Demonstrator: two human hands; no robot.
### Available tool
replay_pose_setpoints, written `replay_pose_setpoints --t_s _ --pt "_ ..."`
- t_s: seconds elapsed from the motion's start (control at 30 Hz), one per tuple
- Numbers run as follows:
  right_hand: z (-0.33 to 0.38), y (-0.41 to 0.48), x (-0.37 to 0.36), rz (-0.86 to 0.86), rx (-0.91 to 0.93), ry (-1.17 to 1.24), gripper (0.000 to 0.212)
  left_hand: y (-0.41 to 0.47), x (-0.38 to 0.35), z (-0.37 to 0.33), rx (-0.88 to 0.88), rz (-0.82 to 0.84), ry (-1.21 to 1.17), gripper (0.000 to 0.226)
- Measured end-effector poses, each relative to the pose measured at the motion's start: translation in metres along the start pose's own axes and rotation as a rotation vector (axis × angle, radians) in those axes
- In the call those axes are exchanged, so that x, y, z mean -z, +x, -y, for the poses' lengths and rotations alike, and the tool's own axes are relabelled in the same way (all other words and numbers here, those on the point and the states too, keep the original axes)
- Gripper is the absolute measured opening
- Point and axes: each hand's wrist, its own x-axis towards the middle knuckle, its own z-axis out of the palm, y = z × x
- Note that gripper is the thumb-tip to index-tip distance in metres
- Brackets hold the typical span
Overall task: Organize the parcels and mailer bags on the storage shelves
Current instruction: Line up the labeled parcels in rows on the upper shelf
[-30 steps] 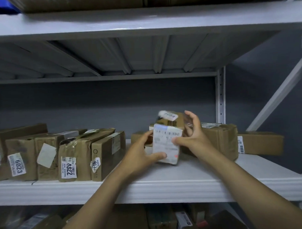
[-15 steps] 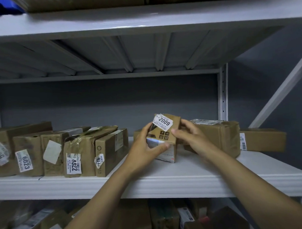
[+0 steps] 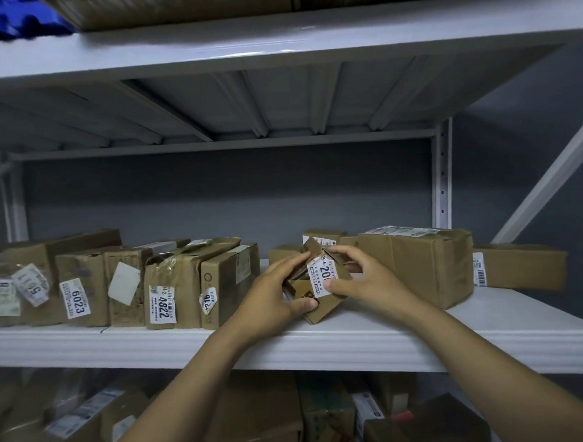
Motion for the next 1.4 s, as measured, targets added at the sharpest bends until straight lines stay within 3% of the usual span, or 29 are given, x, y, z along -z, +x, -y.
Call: replay_pose_setpoints --t_s 0.2,0.4,0.53,0.63,0.73,0.8,0.93,1.03,1.4 --pt "0.008 0.007 -0.014 -0.029 0.042 0.062 0.049 -0.007 0.006 -0.002 0.047 -0.11 0.035 0.084" --pt "0.017 0.015 -0.038 0.052 0.048 0.057 0.037 -0.02 0.035 -0.007 -0.056 -0.304 0.591 0.073" --pt "0.029 0.015 -0.053 0.094 0.079 -0.043 0.043 -0.024 0.058 -0.003 -0.138 -0.306 0.673 0.065" --pt "0.035 0.015 -0.059 0.104 0.088 -0.079 0.04 -0.028 0.068 0.0 -0.32 -0.277 0.618 0.052" --pt "0.036 0.013 -0.063 0.102 0.101 -0.145 0.039 -0.031 0.08 0.003 -0.385 -0.333 0.556 0.047" --pt "0.037 0.011 -0.065 0.089 0.105 -0.193 0.041 -0.034 0.092 0.007 -0.352 -0.336 0.6 0.051" --pt "0.042 0.01 -0.07 0.078 0.144 -0.294 0.047 -0.037 0.118 0.016 -0.09 -0.103 0.813 0.095" --pt "0.045 0.01 -0.075 0.065 0.186 -0.365 0.049 -0.038 0.127 0.019 0.007 0.052 0.875 0.09" --pt "0.047 0.015 -0.085 0.034 0.235 -0.416 0.038 -0.034 0.118 0.018 0.003 -0.028 0.977 0.085"
